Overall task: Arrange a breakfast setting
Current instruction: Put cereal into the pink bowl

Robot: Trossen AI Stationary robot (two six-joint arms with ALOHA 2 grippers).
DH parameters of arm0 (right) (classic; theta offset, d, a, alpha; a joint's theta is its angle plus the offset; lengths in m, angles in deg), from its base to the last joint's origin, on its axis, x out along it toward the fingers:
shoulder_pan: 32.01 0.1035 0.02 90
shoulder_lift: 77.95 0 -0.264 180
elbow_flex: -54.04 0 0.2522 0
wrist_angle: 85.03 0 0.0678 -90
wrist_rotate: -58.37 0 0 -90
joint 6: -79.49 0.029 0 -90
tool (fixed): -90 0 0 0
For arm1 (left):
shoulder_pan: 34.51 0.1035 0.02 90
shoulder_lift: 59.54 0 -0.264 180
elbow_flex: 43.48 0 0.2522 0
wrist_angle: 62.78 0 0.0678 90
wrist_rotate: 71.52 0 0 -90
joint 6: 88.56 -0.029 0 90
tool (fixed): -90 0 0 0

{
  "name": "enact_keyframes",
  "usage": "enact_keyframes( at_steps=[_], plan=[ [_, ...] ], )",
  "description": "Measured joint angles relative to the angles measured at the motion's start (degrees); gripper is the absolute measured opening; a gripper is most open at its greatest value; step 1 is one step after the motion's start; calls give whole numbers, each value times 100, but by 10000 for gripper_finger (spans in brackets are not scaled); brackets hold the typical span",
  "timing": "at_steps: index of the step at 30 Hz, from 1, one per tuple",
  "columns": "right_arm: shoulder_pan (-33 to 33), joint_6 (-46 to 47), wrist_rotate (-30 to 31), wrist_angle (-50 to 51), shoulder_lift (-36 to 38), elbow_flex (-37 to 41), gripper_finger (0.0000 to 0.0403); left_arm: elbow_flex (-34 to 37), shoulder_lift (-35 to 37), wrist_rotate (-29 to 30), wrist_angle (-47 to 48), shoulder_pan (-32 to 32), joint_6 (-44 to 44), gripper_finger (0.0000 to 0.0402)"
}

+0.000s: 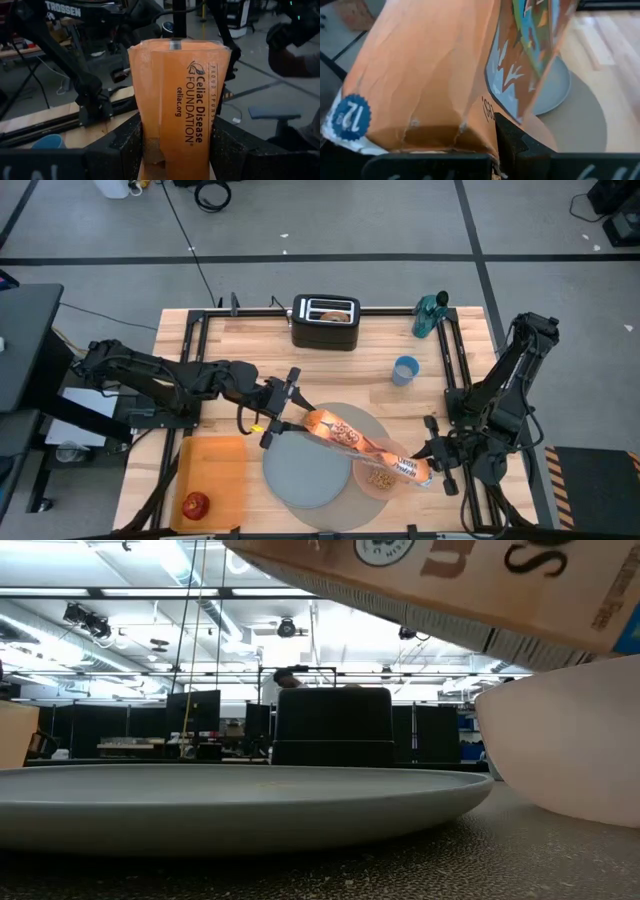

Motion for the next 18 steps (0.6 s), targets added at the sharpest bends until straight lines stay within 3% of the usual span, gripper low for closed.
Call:
enact_keyframes(
  at_steps=[5,7,10,13,16,18],
  plan=[
    [-112,-28,-329,42,-98,4,11,-4,-60,-4,175,-2,17,192],
    [-107,27,-3,49,-53,10,11,-3,-55,5,153,-1,17,192],
    [-140,-214,-339,-73,-153,-6,11,-18,-33,4,169,5,21,192],
    [-145,-60,-32,194,-61,12,11,-7,-57,55,246,-2,37,192],
    [-152,-154,-307,0,-124,-9,11,-11,-37,20,237,5,56,192],
    [-153,-160,-81,160,-110,10,11,-11,-45,47,346,2,54,192]
  ],
)
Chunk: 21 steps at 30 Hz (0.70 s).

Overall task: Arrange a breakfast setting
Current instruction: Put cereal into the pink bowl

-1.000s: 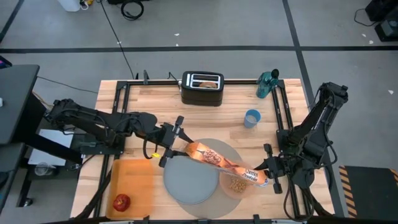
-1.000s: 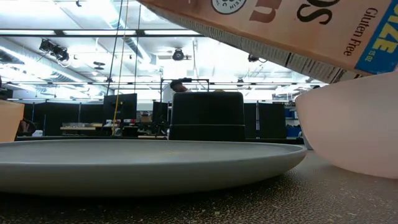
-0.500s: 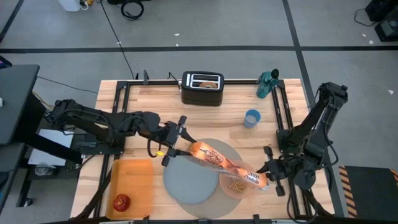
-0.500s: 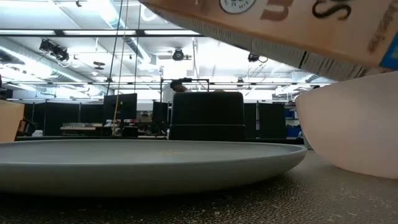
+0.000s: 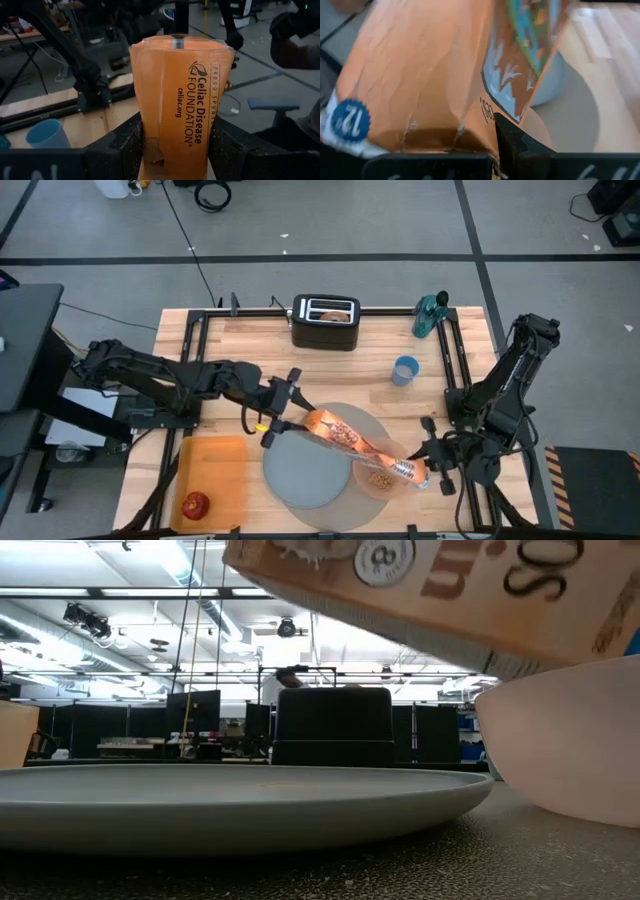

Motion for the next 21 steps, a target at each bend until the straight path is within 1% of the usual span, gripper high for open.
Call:
enact_keyframes(
  at_steps=[1,2,4,5,6,8,9,10,12,13,15,16,19,21],
  plan=[
    [8,178,128,45,47,2,11,0,-3,3,-10,-2,1,192],
    [5,250,129,-38,52,1,11,0,1,-3,-51,-2,3,192],
    [-2,112,16,-185,-79,-19,11,-7,10,-29,-58,3,11,192],
    [-3,84,25,-73,-122,-14,11,-7,6,-25,-25,1,9,192],
    [-5,234,123,182,-103,-9,11,-3,-6,-1,11,-1,13,192],
    [-28,991,449,740,8,-9,11,4,-12,29,11,0,57,192],
    [-63,1244,469,799,-10,-9,11,4,-8,33,-5,3,95,192],
    [-95,1229,352,676,-93,-9,11,4,-3,18,7,7,112,192],
    [-128,797,37,351,-258,-9,11,4,-1,-21,15,4,124,192],
    [-129,745,15,431,-256,-20,11,4,-6,-7,47,0,132,192],
    [-125,1159,164,831,-166,-76,11,4,-12,4,51,-8,132,192],
    [-129,1276,170,811,-164,-76,11,4,-9,3,30,-2,141,192],
    [-140,796,-177,318,-275,-76,11,4,-3,-33,57,4,160,192],
    [-138,980,-94,536,-203,-81,11,4,-6,-5,82,-6,164,192]
  ],
)
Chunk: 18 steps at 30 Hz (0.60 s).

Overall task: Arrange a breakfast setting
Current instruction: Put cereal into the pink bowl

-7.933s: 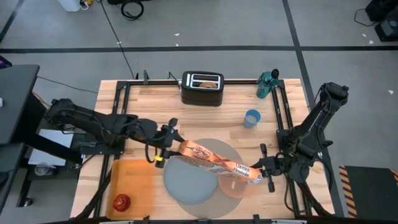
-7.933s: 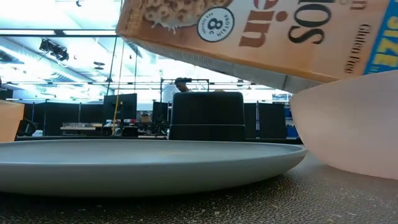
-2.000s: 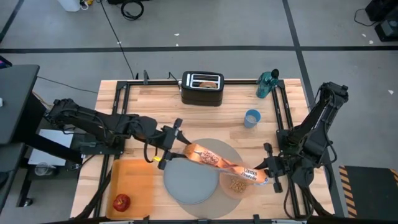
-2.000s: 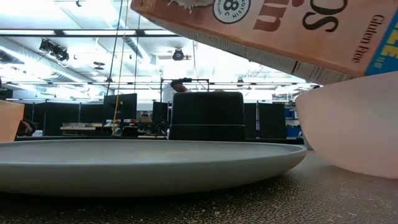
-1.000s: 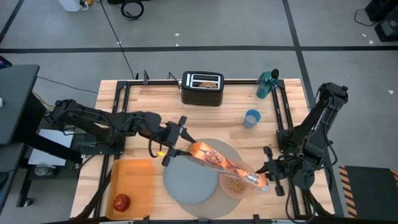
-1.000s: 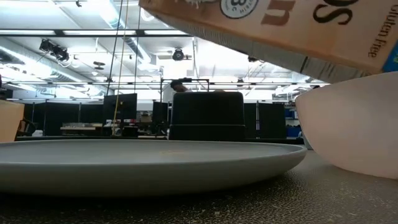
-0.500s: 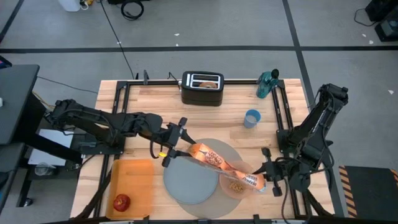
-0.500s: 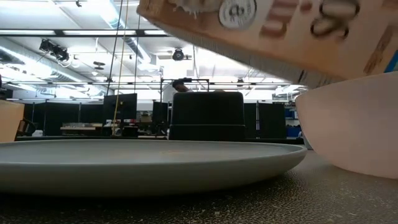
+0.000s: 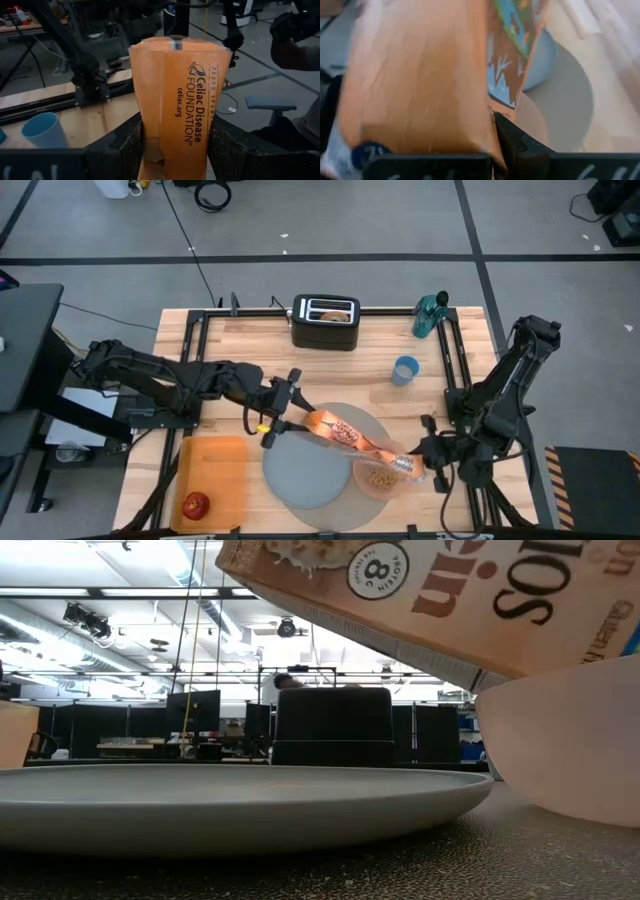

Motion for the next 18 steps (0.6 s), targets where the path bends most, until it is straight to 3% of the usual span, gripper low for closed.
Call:
enact_keyframes(
  at_steps=[4,8,18],
  plan=[
    [-22,-192,-253,-333,-120,-2,11,0,2,-40,7,-7,-3,192],
    [-69,124,-153,-40,-17,-2,11,0,1,9,5,-10,18,192],
    [-88,-267,-283,-115,-23,-2,11,-2,3,1,53,-13,69,192]
  ],
)
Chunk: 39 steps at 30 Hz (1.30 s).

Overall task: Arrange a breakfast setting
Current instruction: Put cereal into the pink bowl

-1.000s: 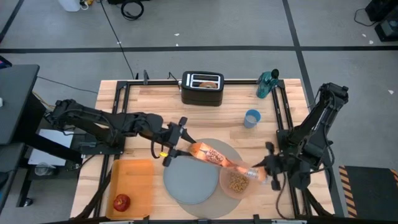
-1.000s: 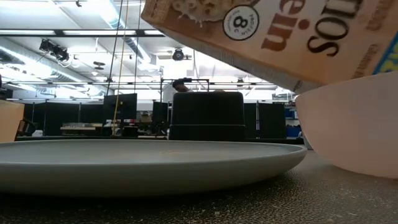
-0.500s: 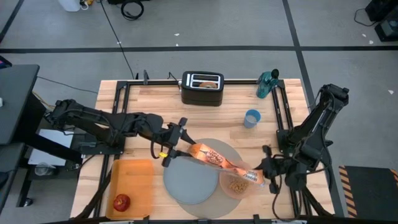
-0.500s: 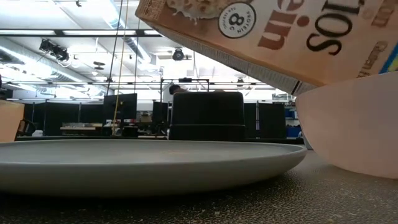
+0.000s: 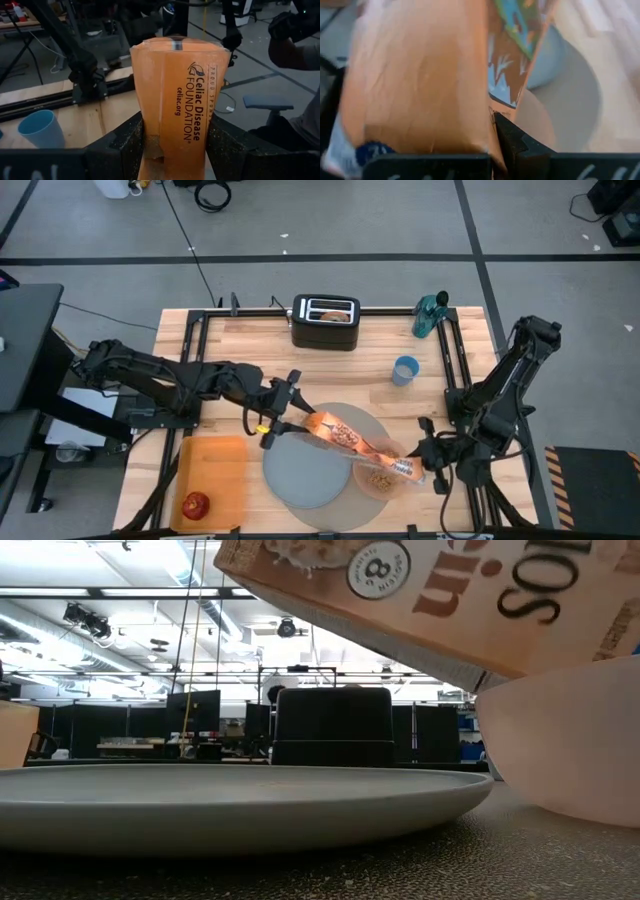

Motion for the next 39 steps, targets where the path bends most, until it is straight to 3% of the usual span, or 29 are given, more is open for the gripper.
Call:
enact_keyframes(
  at_steps=[2,5,8,10,19,22,25,33,36,39],
  plan=[
    [-33,189,21,9,40,0,11,0,2,5,-18,0,0,192],
    [-35,-252,-199,-236,-94,0,11,-4,4,-37,6,4,8,192],
    [-49,199,37,95,49,0,11,-4,-1,12,6,1,5,192],
    [-41,-120,-143,-303,-67,-2,11,-9,12,-43,-5,8,18,192],
    [-47,-2,5,-115,-16,2,11,-7,1,9,38,2,8,192],
    [-48,-340,-208,-383,-125,-2,11,-7,7,-42,19,4,23,192],
    [-98,40,-9,-116,-38,4,11,-4,-3,5,49,2,20,192],
    [-144,-486,-310,-490,-150,0,11,-2,12,-45,4,4,23,192],
    [-170,-252,-93,-38,37,0,11,-2,-6,6,40,0,23,192],
    [-211,-604,-336,-508,-26,0,11,-9,21,-49,-7,5,25,192]
  ],
)
